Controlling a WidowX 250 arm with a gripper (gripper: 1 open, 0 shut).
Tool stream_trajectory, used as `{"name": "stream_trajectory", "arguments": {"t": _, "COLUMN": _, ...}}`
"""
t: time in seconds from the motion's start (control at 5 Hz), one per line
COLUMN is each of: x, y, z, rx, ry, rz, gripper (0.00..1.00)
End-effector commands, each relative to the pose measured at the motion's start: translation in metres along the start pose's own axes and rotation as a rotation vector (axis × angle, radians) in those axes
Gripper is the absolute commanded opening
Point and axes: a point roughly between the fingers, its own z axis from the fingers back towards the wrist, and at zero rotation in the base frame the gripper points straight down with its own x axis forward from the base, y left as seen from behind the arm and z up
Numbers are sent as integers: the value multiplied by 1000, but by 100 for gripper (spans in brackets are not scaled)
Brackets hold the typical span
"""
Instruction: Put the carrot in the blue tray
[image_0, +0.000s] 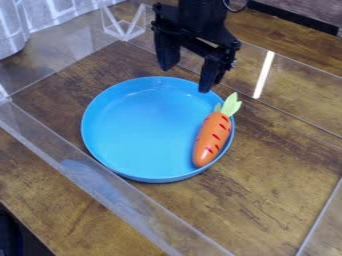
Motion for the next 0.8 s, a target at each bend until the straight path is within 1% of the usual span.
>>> {"name": "stream_trajectory", "arguments": {"t": 0.0, "x": 3, "y": -9, "z": 12, "rx": -10, "ry": -47, "rz": -6, "gripper": 100}}
{"name": "stream_trajectory", "arguments": {"t": 0.4, "x": 5, "y": -21, "z": -2, "rx": -20, "ry": -39, "rz": -2, "gripper": 100}}
{"name": "stream_trajectory", "arguments": {"t": 0.6, "x": 7, "y": -33, "z": -11, "rx": -17, "ry": -33, "rz": -1, "gripper": 100}}
